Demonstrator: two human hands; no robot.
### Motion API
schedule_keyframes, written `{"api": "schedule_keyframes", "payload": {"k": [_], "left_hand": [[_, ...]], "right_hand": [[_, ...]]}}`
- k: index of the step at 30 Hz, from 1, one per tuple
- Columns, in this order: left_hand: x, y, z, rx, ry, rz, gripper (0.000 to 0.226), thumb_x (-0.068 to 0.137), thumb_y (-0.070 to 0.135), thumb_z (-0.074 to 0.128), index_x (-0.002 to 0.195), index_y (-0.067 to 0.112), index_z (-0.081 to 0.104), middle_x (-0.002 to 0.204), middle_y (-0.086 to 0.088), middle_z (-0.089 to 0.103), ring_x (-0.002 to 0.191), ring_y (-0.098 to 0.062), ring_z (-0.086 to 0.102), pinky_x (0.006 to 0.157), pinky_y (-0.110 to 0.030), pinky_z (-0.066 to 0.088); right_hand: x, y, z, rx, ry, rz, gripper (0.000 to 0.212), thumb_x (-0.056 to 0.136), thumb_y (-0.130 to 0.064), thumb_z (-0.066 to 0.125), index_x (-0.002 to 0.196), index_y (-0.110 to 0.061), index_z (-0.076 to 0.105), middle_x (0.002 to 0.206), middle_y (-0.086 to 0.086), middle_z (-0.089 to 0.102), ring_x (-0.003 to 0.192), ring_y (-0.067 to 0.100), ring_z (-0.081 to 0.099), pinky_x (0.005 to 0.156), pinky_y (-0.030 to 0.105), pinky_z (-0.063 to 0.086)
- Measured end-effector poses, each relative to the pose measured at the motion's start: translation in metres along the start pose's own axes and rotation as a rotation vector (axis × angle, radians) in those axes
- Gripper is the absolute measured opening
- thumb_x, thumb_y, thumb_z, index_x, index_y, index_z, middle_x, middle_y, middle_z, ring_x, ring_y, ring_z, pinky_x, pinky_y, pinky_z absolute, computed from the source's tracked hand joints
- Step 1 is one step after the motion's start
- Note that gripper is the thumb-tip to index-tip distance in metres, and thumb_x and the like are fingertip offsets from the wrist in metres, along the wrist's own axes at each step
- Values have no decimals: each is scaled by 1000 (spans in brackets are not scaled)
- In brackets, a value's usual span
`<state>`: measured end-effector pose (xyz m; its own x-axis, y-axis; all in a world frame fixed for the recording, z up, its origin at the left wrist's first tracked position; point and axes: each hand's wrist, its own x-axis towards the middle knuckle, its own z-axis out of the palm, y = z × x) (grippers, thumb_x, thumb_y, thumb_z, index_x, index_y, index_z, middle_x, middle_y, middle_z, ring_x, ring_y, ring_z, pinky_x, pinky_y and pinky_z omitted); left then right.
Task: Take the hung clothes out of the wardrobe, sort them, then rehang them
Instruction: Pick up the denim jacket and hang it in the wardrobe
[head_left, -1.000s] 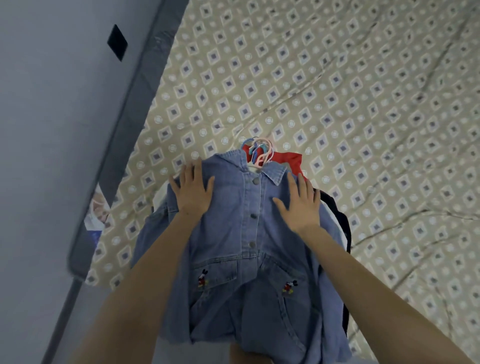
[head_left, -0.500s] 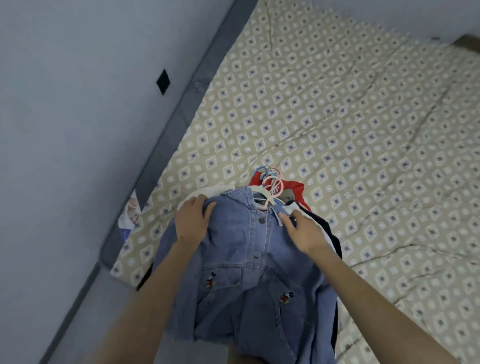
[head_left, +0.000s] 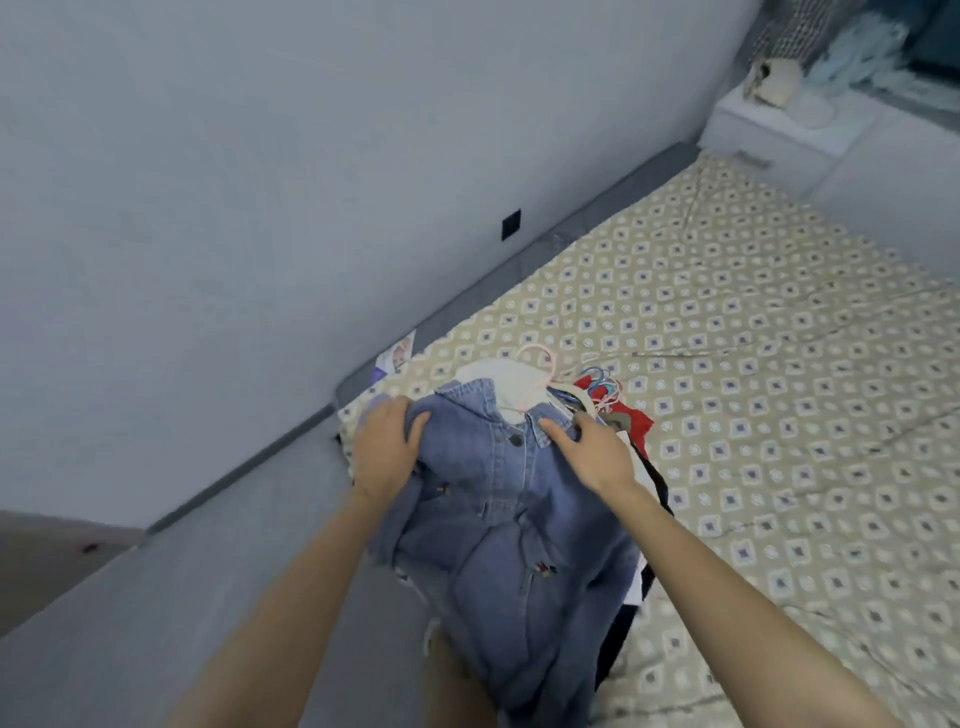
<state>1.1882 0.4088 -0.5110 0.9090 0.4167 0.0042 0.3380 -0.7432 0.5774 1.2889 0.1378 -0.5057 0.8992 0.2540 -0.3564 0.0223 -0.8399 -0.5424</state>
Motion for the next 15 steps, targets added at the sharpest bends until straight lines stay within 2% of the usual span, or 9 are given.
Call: {"api": "schedule_keyframes", "payload": {"k": [2,5,9,11,13,15], "left_hand": [[-46,-5,-15,35,36,-45,45,98,55,35,93,15,55,92,-8,60,85,-31,57,75,-49,48],[-103,-12,-41,-33,108,-195,31,96,50,51,86,21,49,91,-8,62,88,-32,59,77,-45,48],[-168,-39,-77,-26,193,-417,37,95,50,56,105,15,64,109,-9,69,102,-32,62,87,-40,48],[-203,-53,-98,-34,250,-469,31,95,52,55,88,22,60,97,-8,69,93,-33,63,79,-39,47],[-240,-66,-118,-32,315,-530,39,95,54,54,70,26,44,79,-3,62,82,-32,62,71,-38,45],[-279,-78,-135,-12,382,-590,46,95,55,53,66,23,35,70,0,55,74,-32,59,66,-40,45]], "right_hand": [[-20,-10,2,14,-28,-63,54,91,-64,48,72,-15,38,65,2,51,66,26,52,56,36,31],[-47,-34,8,-19,-90,-174,54,90,-65,50,71,-16,37,65,1,51,68,26,50,53,34,29],[-83,-85,23,-102,-182,-344,53,90,-64,52,71,-16,36,65,2,51,64,22,48,51,30,27],[-101,-112,35,-141,-215,-431,54,89,-65,52,71,-17,37,64,0,50,63,22,48,53,31,29],[-121,-139,49,-159,-256,-505,54,88,-65,55,70,-17,38,62,-1,49,62,21,48,55,33,31],[-142,-164,65,-191,-306,-591,55,85,-66,57,67,-17,39,61,0,50,61,21,48,57,36,34]]}}
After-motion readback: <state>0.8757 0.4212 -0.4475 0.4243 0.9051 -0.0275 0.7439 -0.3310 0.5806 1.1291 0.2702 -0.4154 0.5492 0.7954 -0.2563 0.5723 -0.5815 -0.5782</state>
